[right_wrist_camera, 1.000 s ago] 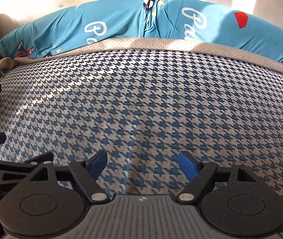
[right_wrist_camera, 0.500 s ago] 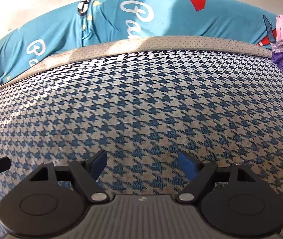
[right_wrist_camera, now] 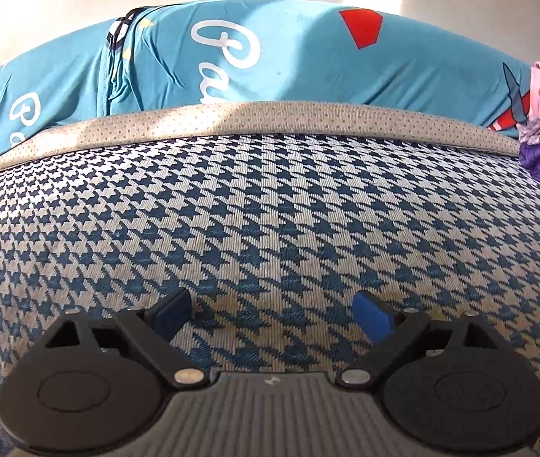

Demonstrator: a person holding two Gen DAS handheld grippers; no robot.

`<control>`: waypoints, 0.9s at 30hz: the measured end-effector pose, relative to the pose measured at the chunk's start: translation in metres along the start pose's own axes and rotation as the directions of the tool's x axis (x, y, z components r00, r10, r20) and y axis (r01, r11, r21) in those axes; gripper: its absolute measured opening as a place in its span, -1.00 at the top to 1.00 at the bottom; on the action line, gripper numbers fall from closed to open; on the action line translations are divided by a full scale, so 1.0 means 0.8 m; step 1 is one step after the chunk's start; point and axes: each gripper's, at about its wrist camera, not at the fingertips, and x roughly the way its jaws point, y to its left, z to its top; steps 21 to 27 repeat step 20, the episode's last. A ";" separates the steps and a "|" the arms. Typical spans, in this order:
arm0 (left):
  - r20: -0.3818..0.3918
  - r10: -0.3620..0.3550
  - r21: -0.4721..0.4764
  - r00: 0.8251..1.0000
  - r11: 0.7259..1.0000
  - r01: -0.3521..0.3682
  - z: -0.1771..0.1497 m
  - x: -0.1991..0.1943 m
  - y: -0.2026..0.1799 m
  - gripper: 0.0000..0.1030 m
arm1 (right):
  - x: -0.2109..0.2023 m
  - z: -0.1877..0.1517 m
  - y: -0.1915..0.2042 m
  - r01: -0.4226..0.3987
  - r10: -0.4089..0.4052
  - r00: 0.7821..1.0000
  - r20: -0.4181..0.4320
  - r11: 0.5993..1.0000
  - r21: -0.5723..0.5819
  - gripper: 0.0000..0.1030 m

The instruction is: Fold clothes

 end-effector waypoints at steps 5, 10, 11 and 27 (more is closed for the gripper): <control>-0.007 0.001 -0.017 1.000 1.000 -0.001 0.000 0.002 0.005 -1.00 | 0.006 -0.004 -0.009 0.007 -0.007 0.999 0.039 1.000 0.001 -1.00; -0.016 -0.011 -0.042 1.000 0.999 0.010 -0.002 0.003 0.011 -1.00 | 0.008 -0.004 -0.011 0.009 -0.009 0.999 0.052 1.000 -0.002 -1.00; -0.017 -0.013 -0.048 1.000 0.999 0.012 -0.002 0.003 0.013 -1.00 | 0.007 -0.005 -0.011 0.012 -0.012 0.998 0.054 1.000 -0.005 -1.00; 0.000 0.002 -0.064 1.000 0.998 -0.002 -0.003 0.000 0.025 -1.00 | 0.009 -0.005 -0.009 0.017 -0.015 0.998 0.060 1.000 -0.018 -1.00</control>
